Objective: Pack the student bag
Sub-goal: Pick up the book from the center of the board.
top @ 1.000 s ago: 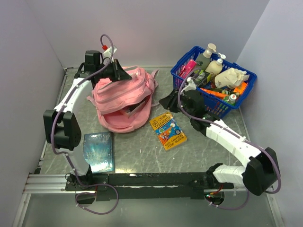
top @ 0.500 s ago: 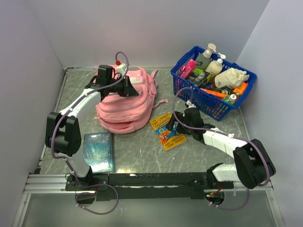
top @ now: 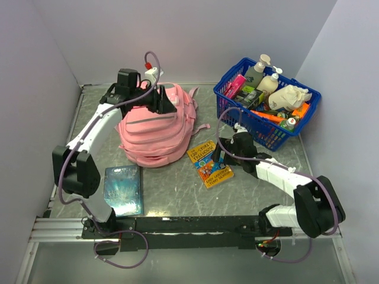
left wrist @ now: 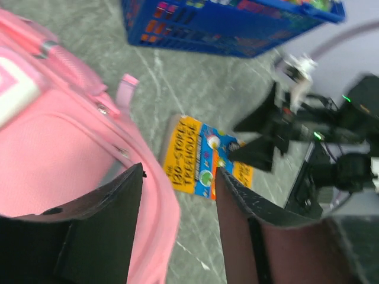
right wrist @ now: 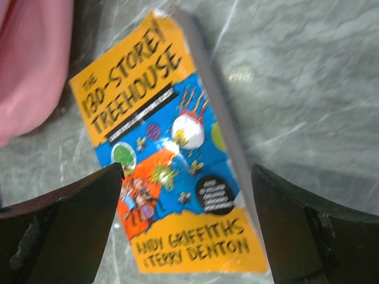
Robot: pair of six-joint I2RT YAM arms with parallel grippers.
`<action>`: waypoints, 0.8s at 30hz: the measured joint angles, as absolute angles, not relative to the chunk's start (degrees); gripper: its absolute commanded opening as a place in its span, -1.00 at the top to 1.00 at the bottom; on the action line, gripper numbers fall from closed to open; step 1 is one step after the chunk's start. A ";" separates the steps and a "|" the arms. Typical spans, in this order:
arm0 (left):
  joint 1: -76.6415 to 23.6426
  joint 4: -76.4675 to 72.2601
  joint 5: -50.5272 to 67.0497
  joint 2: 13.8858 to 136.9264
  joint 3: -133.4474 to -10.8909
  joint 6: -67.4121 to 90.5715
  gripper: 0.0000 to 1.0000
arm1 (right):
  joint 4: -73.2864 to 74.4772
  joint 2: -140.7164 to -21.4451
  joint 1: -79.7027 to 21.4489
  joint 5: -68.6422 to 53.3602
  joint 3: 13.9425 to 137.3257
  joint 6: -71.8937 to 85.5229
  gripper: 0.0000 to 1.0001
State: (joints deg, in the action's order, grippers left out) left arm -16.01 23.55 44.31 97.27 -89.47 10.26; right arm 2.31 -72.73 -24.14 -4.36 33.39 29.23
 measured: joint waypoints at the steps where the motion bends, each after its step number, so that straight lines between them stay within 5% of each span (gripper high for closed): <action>1: -16.27 24.51 44.73 96.31 -89.47 9.41 -0.11 | 2.02 -73.52 -23.94 -4.47 33.63 28.97 -0.89; 9: -29.26 32.73 45.30 89.60 -85.06 -4.21 0.21 | -2.98 -81.17 -23.59 -7.07 33.71 29.17 -0.58; 16: -37.91 31.79 41.43 92.16 -68.66 -10.70 0.47 | -5.63 -79.90 -23.55 -6.50 30.85 30.81 -0.56; 24: -37.98 21.65 32.91 97.65 -62.57 -6.20 0.51 | -12.29 -75.77 -23.11 -7.44 24.49 35.55 -0.57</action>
